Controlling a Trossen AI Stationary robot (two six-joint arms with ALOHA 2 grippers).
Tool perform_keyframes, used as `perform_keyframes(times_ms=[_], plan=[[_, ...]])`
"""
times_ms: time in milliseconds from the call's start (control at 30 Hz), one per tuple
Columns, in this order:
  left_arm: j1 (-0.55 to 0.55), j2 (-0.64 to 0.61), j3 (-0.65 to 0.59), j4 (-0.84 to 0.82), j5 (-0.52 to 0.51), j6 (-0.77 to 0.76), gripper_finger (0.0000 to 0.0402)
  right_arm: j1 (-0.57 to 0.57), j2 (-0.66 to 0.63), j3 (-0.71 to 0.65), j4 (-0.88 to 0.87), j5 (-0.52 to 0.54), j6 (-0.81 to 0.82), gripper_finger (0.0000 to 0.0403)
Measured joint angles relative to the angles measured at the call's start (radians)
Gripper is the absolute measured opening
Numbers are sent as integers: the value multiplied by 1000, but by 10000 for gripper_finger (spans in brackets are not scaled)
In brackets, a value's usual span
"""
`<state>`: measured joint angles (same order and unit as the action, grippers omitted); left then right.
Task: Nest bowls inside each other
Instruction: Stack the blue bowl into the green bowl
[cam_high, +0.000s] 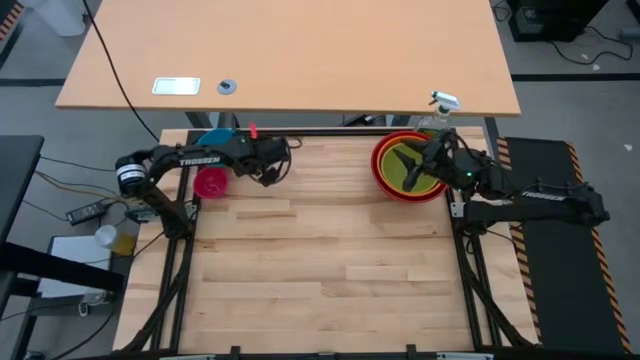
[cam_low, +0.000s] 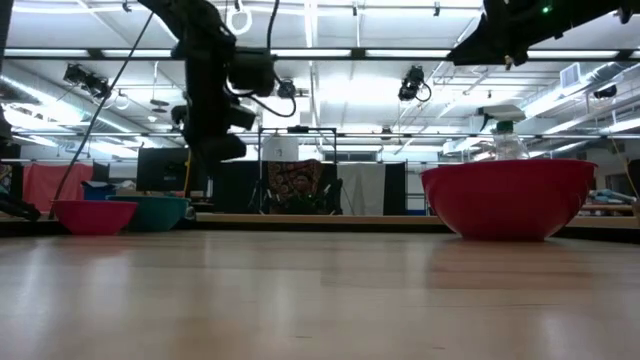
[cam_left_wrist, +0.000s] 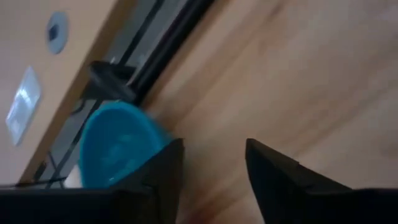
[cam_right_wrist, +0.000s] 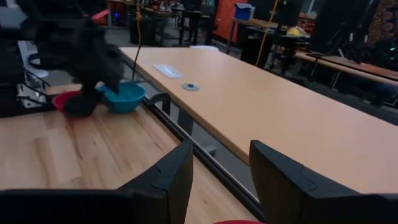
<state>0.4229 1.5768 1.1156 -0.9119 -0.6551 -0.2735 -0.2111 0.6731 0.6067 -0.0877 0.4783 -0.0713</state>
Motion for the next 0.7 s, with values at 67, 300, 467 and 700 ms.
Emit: perform_keyframes(times_ms=[67, 300, 467, 700], plan=[[35, 7, 1, 0, -2, -2, 200, 0, 16, 0, 6, -5, 0, 165], [144, 41, 1, -26, 4, 18, 232, 0, 60, 0, 46, -9, -8, 165], [188, 94, 1, -43, 39, 31, 233, -1, 77, -1, 59, -10, -15, 165], [233, 193, 1, -50, 30, 59, 233, -1, 84, -1, 71, -21, -18, 165]])
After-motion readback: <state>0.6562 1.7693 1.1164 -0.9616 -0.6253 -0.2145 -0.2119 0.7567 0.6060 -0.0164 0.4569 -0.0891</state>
